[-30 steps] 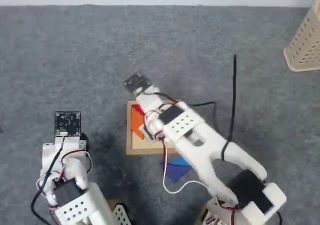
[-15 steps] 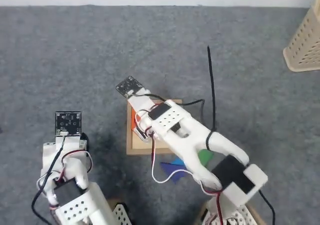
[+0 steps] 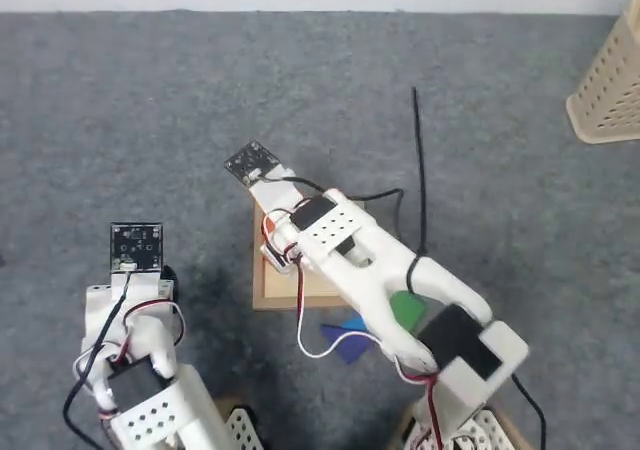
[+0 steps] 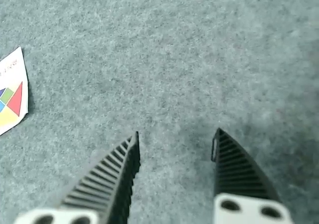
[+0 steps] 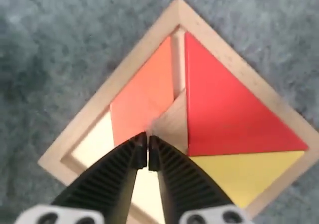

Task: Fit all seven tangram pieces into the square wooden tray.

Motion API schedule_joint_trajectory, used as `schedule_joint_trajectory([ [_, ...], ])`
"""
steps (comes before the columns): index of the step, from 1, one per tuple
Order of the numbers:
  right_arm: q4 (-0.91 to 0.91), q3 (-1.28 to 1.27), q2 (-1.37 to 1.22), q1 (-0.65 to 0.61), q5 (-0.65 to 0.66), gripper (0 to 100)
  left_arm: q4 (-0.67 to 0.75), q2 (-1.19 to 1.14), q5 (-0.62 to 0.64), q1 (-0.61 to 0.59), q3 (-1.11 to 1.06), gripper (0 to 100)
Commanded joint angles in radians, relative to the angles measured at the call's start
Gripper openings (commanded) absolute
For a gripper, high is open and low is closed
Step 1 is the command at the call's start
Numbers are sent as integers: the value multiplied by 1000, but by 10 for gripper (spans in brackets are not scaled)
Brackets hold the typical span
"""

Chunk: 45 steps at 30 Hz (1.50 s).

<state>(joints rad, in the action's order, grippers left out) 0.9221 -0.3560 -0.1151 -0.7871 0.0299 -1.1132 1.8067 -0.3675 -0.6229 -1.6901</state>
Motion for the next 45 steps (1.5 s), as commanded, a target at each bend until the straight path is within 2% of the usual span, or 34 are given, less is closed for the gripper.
schedule_joint_trajectory([
  [1, 12, -6, 170, -16, 5, 6, -6, 9, -8, 5, 5, 218],
  [6, -127, -147, 223, -76, 15, 6, -6, 9, -8, 5, 5, 218],
  [11, -163, -137, 137, -84, 61, 6, -6, 9, -8, 5, 5, 218],
  [21, -42, 121, -142, -27, 77, 6, -8, 9, -8, 5, 5, 218],
  [29, -13, 216, -236, -4, 77, 6, -8, 9, -8, 5, 5, 218],
  [34, -7, 210, -171, -4, 75, 6, -8, 9, -8, 5, 5, 218],
  [41, 162, 210, 54, 7, 71, 6, -8, 9, -8, 5, 5, 218],
  [45, 280, 210, 194, 87, 72, 6, -8, 9, -8, 5, 5, 218],
])
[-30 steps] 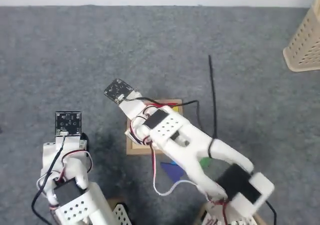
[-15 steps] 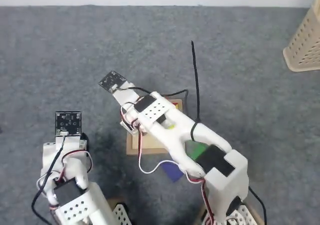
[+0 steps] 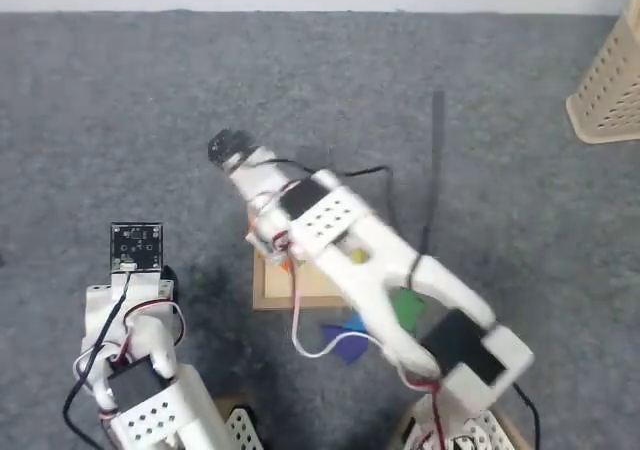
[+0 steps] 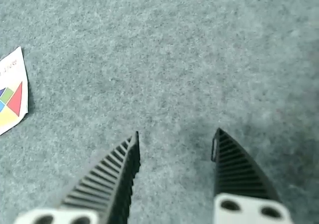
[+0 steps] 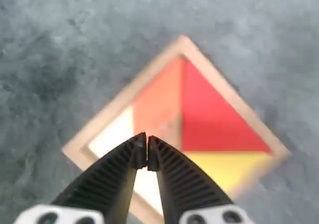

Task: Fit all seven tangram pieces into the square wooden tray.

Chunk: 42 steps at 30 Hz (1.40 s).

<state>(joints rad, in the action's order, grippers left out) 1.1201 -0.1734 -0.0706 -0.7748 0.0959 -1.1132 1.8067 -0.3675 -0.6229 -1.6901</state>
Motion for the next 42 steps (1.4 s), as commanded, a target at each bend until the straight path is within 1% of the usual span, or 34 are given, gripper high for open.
schedule_joint_trajectory([
  [1, 111, 26, 174, 105, 8, 6, -8, 9, -8, 5, 5, 218],
  [3, 151, 2, 213, 174, 9, 6, -8, 9, -8, 5, 5, 218],
  [6, 150, -91, 225, 242, 9, 6, -8, 9, -8, 5, 5, 218],
  [11, 28, -334, 229, 245, 11, 6, -8, 9, -8, 5, 5, 218],
  [15, -56, -419, 228, 237, 11, 6, -8, 9, -8, 5, 5, 218],
  [17, -61, -420, 228, 199, 11, 6, -8, 9, -8, 5, 5, 218],
  [22, -70, -420, 219, 27, 11, 6, -8, 9, -8, 5, 5, 218],
  [25, -87, -422, 217, -4, 11, 6, -8, 9, -8, 5, 5, 218],
  [30, -124, -410, 183, 27, 11, 6, -8, 9, -8, 5, 5, 218],
  [38, -131, -244, -39, 154, 11, 6, -8, 9, -8, 5, 5, 218],
  [42, -131, -173, -108, 220, 5, 6, -8, 9, -8, 5, 5, 218],
])
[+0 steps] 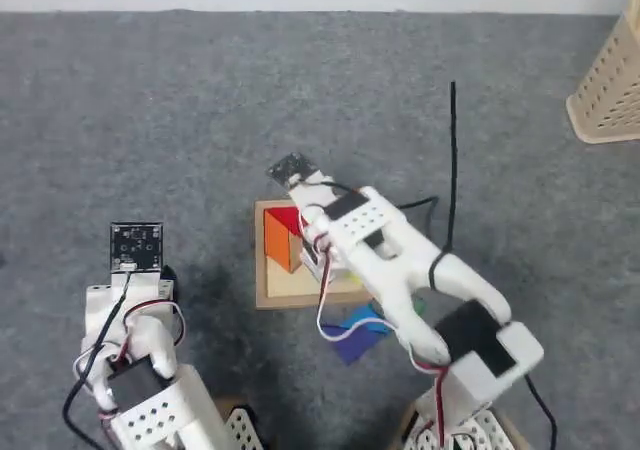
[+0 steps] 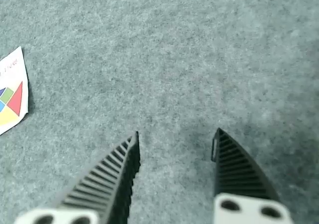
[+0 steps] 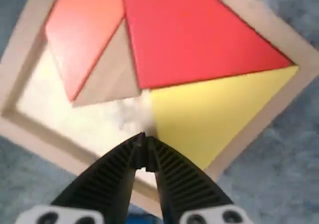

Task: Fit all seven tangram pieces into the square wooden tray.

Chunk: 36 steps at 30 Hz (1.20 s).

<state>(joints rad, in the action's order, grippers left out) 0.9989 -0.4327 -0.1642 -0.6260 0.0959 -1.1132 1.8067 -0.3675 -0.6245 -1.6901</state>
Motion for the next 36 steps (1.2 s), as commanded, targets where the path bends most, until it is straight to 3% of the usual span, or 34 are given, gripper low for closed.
schedule_joint_trajectory([
  [1, -10, 98, -25, 90, 5, 6, -8, 9, -8, 6, 5, 218],
  [13, -10, 195, -36, 274, -66, 6, -8, 9, -8, 6, 5, 218],
  [24, 213, 135, 263, 176, -51, 6, -8, 9, -8, 6, 5, 218],
  [36, 282, -288, 659, 211, 287, 6, -8, 9, -8, 6, 5, 218],
])
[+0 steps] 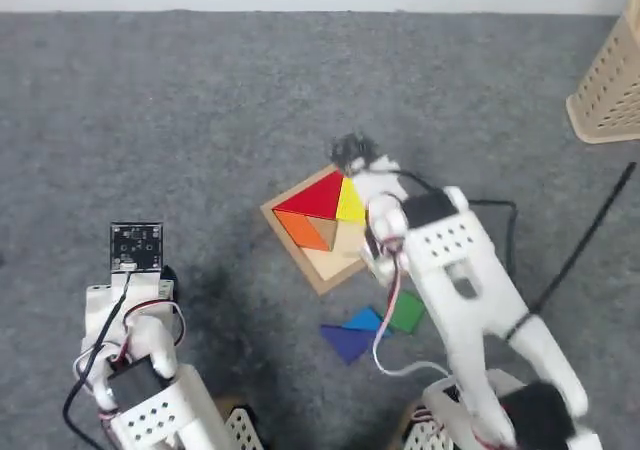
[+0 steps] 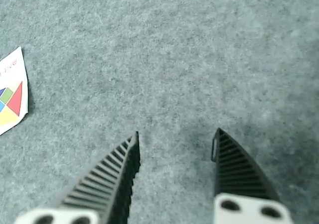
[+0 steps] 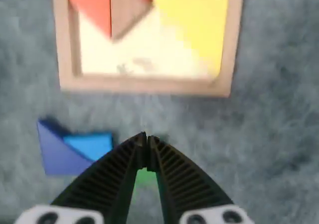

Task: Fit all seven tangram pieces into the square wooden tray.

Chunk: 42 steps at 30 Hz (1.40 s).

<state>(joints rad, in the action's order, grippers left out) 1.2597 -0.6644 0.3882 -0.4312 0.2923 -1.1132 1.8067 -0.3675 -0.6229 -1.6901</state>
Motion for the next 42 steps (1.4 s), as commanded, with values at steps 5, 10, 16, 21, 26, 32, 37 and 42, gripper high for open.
schedule_joint_trajectory([
  [5, 28, -184, 171, 15, 195, 9, -9, 9, -8, 5, 5, 218],
  [10, 94, -247, 136, 15, 313, 146, -9, 9, -8, 5, 5, 218],
  [16, 25, -288, 85, 21, 310, 195, -9, 9, -8, 5, 5, 218],
  [21, -70, -296, -38, 18, 318, 202, -9, 9, -8, 5, 5, 218],
  [26, -154, -293, -139, 15, 318, 267, -23, 9, -8, 5, 5, 218],
  [32, -200, -292, -197, 22, 308, 253, -23, 9, -8, 5, 5, 218],
  [37, -200, -262, -197, 24, 247, 136, -23, 9, -8, 5, 5, 218],
  [42, -145, -192, -197, 24, 247, 84, -23, 9, -8, 5, 5, 218],
])
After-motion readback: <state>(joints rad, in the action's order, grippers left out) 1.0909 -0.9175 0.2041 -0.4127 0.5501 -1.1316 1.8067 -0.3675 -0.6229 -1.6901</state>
